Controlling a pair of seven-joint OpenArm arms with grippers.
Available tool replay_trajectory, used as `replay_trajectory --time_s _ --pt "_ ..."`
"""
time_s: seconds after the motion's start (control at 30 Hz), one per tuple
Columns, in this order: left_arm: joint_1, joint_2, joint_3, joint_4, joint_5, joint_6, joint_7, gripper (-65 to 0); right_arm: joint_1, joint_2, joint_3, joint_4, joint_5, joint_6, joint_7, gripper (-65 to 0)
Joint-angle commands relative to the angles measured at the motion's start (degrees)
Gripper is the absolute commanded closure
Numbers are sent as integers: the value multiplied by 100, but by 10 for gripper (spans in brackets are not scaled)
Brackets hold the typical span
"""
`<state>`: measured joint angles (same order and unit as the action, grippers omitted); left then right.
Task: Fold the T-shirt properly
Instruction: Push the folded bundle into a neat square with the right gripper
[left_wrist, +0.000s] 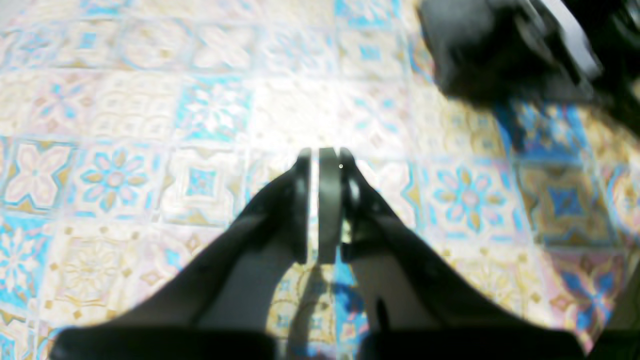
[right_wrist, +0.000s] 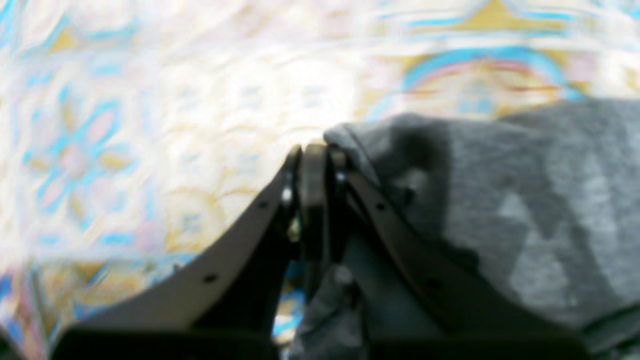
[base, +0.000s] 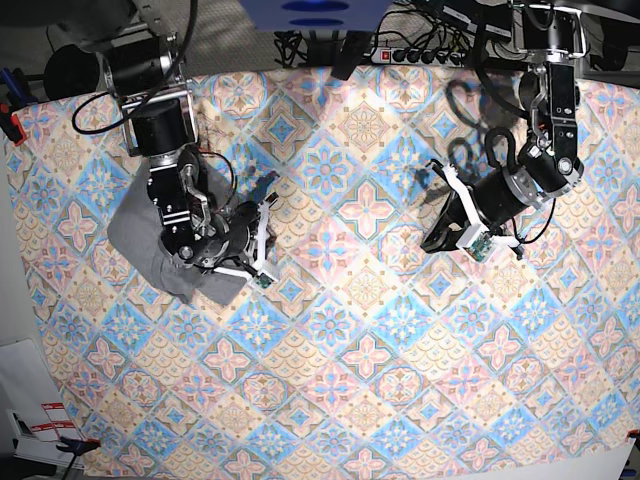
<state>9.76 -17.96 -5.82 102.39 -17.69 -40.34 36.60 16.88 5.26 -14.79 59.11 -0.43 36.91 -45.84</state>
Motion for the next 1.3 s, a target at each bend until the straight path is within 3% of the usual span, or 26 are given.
replay_trajectory --time_s 0.0,0.03,0.17,0.23,0.47,0.53,0.67,0.8,0.97,1.1,1.27 --pt "-31 -55 -37 113 -2 34 -157 -16 188 33 156 45 -384 -222 -88 -22" --pt "13 -55 -37 113 15 34 -157 -16 197 -11 270 45 -595 -389 -79 -22" --pt "101 -55 -37 113 7 34 -174 -16 347 -178 991 45 -1474 -1594 -44 -22" --pt "119 -55 -29 113 7 34 -157 -16 461 -249 1290 45 -1711 -1875 -35 -21" --pt "224 -55 -29 122 7 34 -174 -16 531 -266 1562 335 -1790 -1866 -150 -20" --pt "224 -64 -37 122 7 34 -192 -16 435 -293 1562 748 -1782 -1778 -334 -20" --pt "233 -73 -37 297 59 34 -192 -16 57 -548 1571 2137 -1799 -1225 -958 -20" --pt "461 -108 -20 807 534 34 -192 -16 -339 -636 1562 3421 -1808 -1216 -1732 -20" --pt "919 -108 -46 1080 763 34 -218 -15 -1007 -600 1606 4212 -1808 -1216 -1908 -20" --pt "1428 -143 -81 1071 772 34 -860 0 -1561 -398 1800 4625 -1826 -1216 -1908 -20" --pt "2009 -117 -424 1080 772 34 -1361 0 -2185 -407 2248 4942 -2195 -1216 -1908 -20"
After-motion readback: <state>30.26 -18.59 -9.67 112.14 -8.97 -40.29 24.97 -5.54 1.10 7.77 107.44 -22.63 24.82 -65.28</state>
